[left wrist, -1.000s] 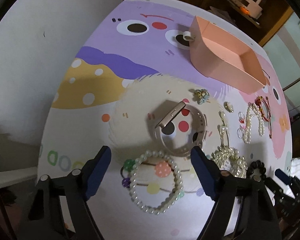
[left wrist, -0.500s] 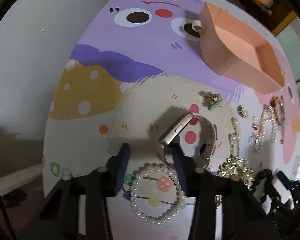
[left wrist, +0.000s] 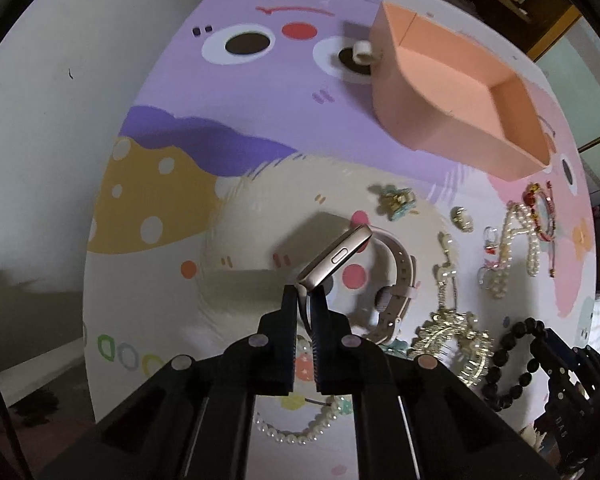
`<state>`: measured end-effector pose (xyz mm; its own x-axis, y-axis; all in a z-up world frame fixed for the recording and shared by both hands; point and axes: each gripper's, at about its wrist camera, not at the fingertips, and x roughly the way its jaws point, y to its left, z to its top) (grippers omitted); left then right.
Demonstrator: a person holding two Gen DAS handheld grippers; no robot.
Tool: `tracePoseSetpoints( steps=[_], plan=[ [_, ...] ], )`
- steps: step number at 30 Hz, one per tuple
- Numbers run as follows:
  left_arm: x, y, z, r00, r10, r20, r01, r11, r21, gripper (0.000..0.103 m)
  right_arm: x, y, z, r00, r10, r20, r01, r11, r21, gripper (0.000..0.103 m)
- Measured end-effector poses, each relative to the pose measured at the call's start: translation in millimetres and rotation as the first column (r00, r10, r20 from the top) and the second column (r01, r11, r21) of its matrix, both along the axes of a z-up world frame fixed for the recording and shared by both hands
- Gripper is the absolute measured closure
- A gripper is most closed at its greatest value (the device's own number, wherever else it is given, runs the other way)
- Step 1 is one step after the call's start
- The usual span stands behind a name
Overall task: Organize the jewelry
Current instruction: 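Grasp the white-band watch with the left gripper while the right grasps the black bead bracelet, then drop the watch into the pink box with the left gripper while the right drops the black bracelet in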
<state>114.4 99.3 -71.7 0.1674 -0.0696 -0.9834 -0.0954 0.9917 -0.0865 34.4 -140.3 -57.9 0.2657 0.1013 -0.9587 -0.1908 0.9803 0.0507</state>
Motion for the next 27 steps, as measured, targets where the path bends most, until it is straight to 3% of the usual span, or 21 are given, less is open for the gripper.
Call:
tracePoseSetpoints(
  steps=[9,15,21,27],
  plan=[
    [1,-20,67,0.991,-0.066,0.118,0.067,0.998,-0.003,0.099,3,-5,43,0.996,-0.005,0.084,-0.001,0.998,0.069,0.089],
    [8,-34,104,0.974,-0.126,0.186,0.125,0.992,0.018,0.099,11,-9,77,0.982,0.002,0.188,-0.021,0.995,0.097,0.089],
    [32,-54,119,0.961,-0.168,0.220,0.160,0.986,0.053,0.099,40,-9,123,0.958,0.004,0.288,-0.034,0.995,0.099,0.089],
    [69,-69,107,0.963,-0.164,0.213,0.154,0.986,0.064,0.099,85,0,153,0.940,-0.016,0.342,-0.032,0.990,0.134,0.088]
  ],
)
